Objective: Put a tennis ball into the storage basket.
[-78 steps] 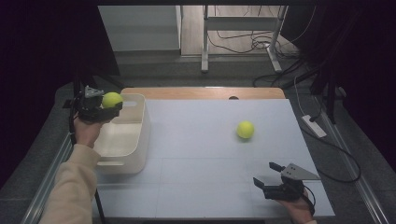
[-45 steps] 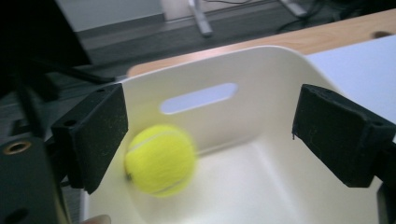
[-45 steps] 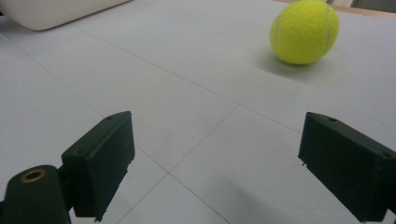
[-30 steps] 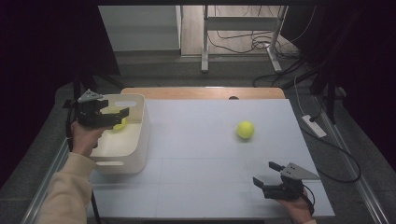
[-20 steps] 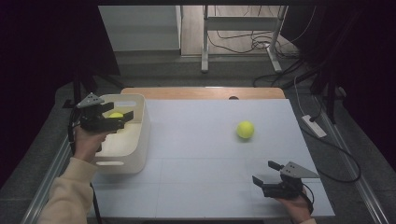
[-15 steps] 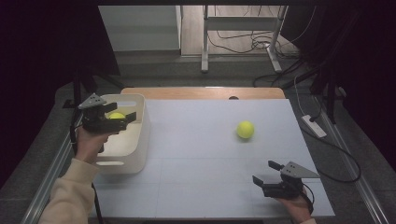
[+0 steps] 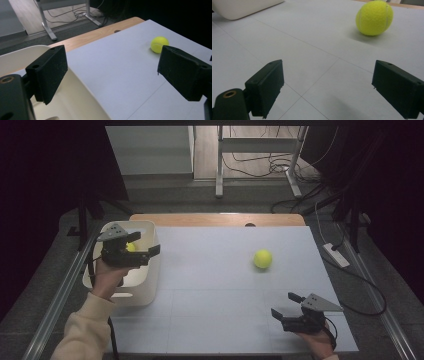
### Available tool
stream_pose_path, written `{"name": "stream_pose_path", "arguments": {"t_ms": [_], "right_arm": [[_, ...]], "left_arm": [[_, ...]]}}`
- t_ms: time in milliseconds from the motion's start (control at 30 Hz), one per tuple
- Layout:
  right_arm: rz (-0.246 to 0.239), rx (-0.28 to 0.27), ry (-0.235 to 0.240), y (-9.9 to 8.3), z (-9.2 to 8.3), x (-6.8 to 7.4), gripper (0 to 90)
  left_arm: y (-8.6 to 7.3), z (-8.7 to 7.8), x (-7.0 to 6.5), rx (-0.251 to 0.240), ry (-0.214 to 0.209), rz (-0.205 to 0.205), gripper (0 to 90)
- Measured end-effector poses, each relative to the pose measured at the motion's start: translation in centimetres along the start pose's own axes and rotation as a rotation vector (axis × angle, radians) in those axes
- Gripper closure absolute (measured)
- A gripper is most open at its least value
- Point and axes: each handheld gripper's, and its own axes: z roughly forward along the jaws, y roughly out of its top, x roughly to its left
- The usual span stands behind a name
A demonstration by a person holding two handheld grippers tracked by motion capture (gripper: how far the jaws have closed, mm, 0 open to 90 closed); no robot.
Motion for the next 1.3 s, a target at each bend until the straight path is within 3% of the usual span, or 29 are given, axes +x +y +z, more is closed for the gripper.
{"name": "stream_pose_path", "arguments": {"t_ms": [633, 900, 1300], "right_arm": [[-0.002, -0.009, 0.0, 0.0, -0.4, -0.1, 10.2], [-0.01, -0.005, 0.002, 0.0, -0.2, 0.0, 10.2], [-0.004, -0.011, -0.002, 0.0, -0.4, 0.0, 10.2]], "left_arm": [[0.9, 2.7, -3.7, 0.015, -0.104, 0.057, 10.1], [1.1, 3.8, -4.9, 0.014, -0.145, 0.062, 10.1], [1.8, 5.0, -6.7, 0.018, -0.169, 0.093, 9.9]]}}
